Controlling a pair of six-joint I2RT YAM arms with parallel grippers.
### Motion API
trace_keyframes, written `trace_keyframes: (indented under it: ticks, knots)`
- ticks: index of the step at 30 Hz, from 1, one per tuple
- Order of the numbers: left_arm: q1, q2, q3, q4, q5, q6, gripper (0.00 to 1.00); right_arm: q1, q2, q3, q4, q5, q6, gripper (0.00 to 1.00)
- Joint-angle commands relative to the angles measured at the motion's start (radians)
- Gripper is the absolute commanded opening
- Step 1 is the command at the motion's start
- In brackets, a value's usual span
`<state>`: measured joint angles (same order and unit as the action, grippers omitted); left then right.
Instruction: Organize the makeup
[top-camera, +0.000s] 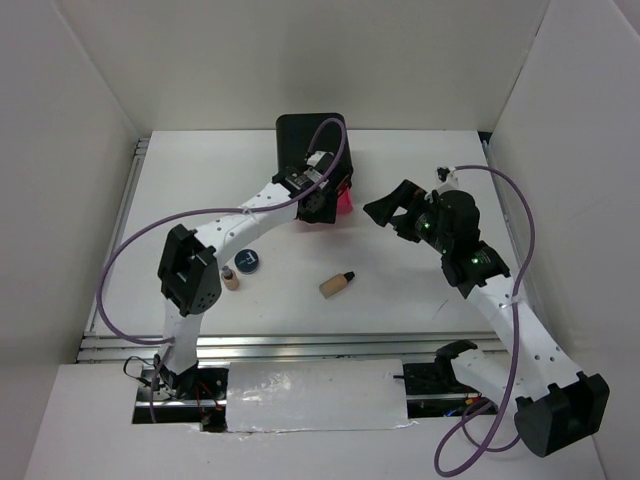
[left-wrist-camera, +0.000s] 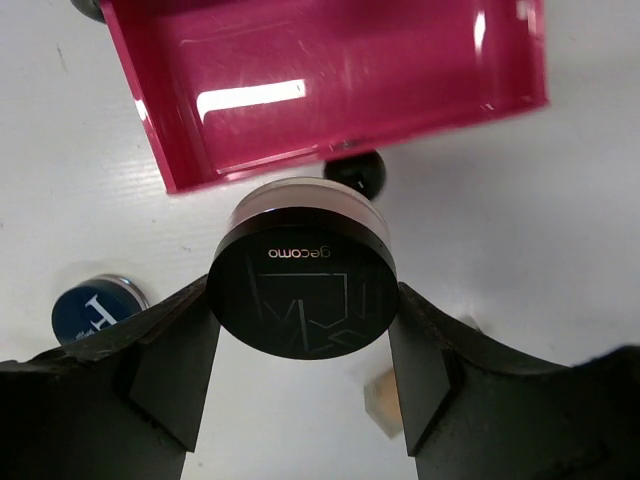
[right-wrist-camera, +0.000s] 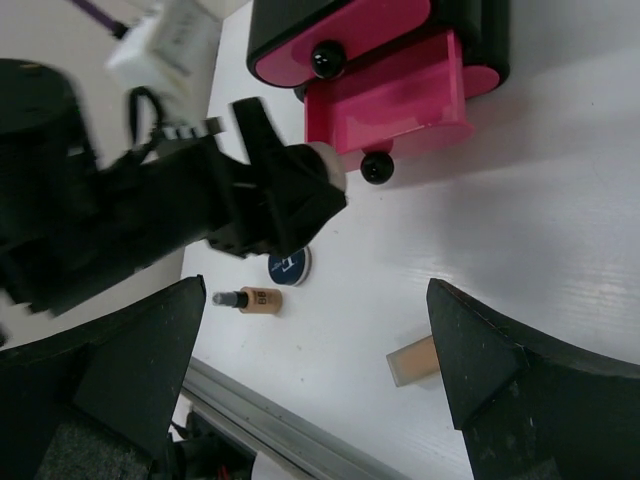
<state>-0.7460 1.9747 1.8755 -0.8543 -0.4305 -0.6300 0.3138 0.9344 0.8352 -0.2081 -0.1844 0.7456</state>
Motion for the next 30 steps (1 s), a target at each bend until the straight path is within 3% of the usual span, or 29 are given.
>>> trace_keyframes:
  ticks: [1, 8, 21, 28, 30]
  knots:
    - [0.022, 0.026, 0.071, 0.055, -0.096, 0.019, 0.26, -0.005, -0.025, 0.087, -0.036, -0.007, -0.035, 1.00]
    - [0.060, 0.023, 0.108, 0.109, -0.094, 0.024, 0.28, -0.005, -0.020, 0.091, -0.036, -0.012, -0.031, 1.00]
    - [0.085, 0.006, -0.035, 0.280, -0.086, 0.061, 0.29, -0.004, -0.020, 0.100, -0.033, -0.026, -0.038, 1.00]
    - [0.092, 0.039, -0.010, 0.270, -0.082, 0.059, 0.38, -0.002, -0.025, 0.096, -0.025, -0.040, -0.032, 1.00]
    - [0.097, 0.053, -0.010, 0.265, -0.079, 0.052, 0.34, -0.002, -0.029, 0.090, -0.024, -0.043, -0.032, 1.00]
